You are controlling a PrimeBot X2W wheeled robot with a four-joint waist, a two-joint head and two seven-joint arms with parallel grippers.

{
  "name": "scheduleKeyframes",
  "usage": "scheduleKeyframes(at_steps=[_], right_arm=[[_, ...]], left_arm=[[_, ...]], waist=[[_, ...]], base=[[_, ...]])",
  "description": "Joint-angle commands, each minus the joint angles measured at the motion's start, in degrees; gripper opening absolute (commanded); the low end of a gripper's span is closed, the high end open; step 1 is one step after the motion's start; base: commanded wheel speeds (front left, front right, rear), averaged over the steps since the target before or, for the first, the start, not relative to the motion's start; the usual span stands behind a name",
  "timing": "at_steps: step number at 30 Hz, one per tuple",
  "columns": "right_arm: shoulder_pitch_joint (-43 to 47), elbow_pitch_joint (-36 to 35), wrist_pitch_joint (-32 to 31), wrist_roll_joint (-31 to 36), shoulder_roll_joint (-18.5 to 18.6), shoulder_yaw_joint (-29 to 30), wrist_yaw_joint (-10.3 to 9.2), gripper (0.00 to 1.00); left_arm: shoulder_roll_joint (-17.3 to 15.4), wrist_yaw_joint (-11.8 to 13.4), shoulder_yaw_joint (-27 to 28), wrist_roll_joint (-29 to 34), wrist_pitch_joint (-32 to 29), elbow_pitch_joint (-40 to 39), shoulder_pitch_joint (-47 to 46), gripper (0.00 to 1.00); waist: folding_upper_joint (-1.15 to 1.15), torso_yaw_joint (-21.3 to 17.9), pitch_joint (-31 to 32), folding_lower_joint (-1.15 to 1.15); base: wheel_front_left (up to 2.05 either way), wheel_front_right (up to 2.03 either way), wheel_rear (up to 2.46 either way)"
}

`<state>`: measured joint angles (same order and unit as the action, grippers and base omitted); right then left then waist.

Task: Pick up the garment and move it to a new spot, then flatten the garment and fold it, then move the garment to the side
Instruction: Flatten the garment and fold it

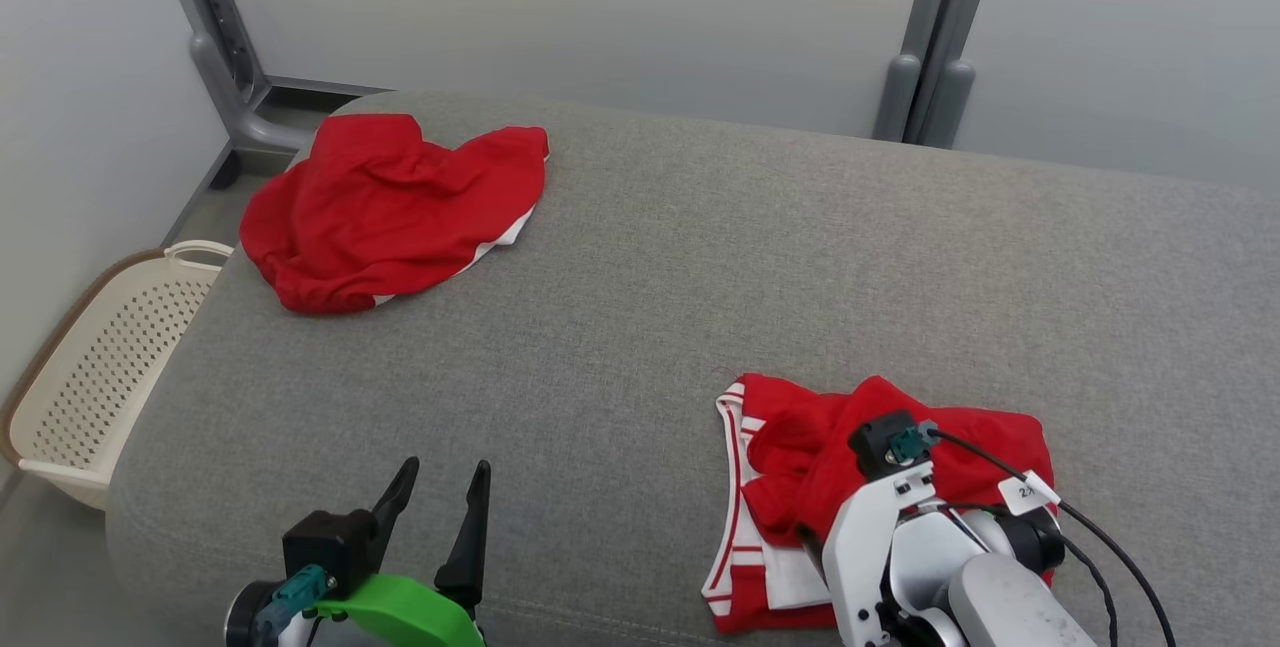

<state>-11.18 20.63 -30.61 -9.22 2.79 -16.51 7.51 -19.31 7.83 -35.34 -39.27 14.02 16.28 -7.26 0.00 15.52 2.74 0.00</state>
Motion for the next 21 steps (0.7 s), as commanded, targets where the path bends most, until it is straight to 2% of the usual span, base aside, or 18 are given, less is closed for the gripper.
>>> scheduleKeyframes(at_steps=[1,2,3,4,6,9,13,15,16,18,19,20,21], right_arm=[[-0.81,1.02,0.55,0.82,0.21,-0.07,-0.04,1.0],[-0.97,1.57,0.69,0.99,0.21,-0.08,-0.04,0.87],[-1.06,2.04,0.94,1.05,0.2,-0.12,-0.04,0.55],[-1.11,2.46,1.16,1.03,0.21,-0.17,-0.04,0.45],[-1.11,3.28,1.59,1.12,0.21,-0.32,-0.04,0.33],[-1.47,4.33,2.32,1.4,0.21,-0.22,-0.04,0.38],[-1.85,5.7,2.73,1.58,0.21,-0.24,-0.04,0.35],[-1.93,6.25,3.08,1.65,0.21,-0.25,-0.04,0.24],[-1.97,6.53,3.22,1.64,0.21,-0.22,-0.04,0.25],[-2.18,7.02,3.76,1.46,0.21,-0.09,-0.04,0.42],[-2.27,7.17,4.2,0.95,0.2,-0.23,-0.04,0.87],[-2.35,7.29,4.61,0.1,0.19,-0.35,-0.04,1.0],[-2.37,7.53,4.92,-0.45,0.2,-0.59,-0.04,1.0]], left_arm=[[0.02,-0.12,-0.14,0.28,0.25,0.07,-0.69,1.0],[0.05,-0.16,-0.2,0.3,0.26,0.08,-0.68,1.0],[0.05,-0.16,-0.24,0.29,0.28,0.08,-0.69,1.0],[0.05,-0.15,-0.28,0.28,0.29,0.1,-0.68,1.0],[0.05,-0.08,-0.37,0.28,0.29,0.13,-0.63,1.0],[-0.01,-0.03,-0.55,0.35,0.31,0.13,-0.64,1.0],[-0.2,0.1,-0.67,0.49,0.34,0.07,-0.74,1.0],[-0.28,0.21,-0.78,0.63,0.35,-0.07,-0.9,1.0],[-0.33,0.23,-0.82,0.67,0.31,-0.13,-0.99,1.0],[-0.43,0.29,-0.88,0.71,0.21,-0.25,-1.19,1.0],[-0.51,0.31,-0.91,0.75,0.16,-0.31,-1.22,1.0],[-0.6,0.36,-0.91,0.75,0.14,-0.36,-1.18,1.0],[-0.64,0.34,-0.95,0.75,0.1,-0.38,-1.14,1.0]], waist=[[0.0,0.3,-0.07,0.0],[0.0,0.39,-0.09,0.0],[0.0,0.46,-0.1,0.0],[0.0,0.52,-0.1,0.0],[0.0,0.62,-0.06,0.0],[0.0,0.78,0.01,0.0],[0.0,0.93,0.11,0.0],[0.0,1.04,0.13,0.0],[0.0,1.12,0.14,0.0],[0.0,1.33,0.1,0.0],[0.0,1.43,0.09,0.0],[0.0,1.52,0.08,0.0],[0.0,1.61,0.06,0.0]], base=[[0.0,0.0,0.0],[0.0,0.0,0.0],[0.0,0.0,0.0],[0.0,0.0,0.0],[0.0,0.0,0.0],[0.0,0.0,0.0],[0.0,0.0,0.0],[0.0,0.0,0.0],[0.0,0.0,0.0],[0.0,0.0,0.0],[0.0,0.0,0.0],[0.0,0.0,0.0],[0.0,0.0,0.0]])
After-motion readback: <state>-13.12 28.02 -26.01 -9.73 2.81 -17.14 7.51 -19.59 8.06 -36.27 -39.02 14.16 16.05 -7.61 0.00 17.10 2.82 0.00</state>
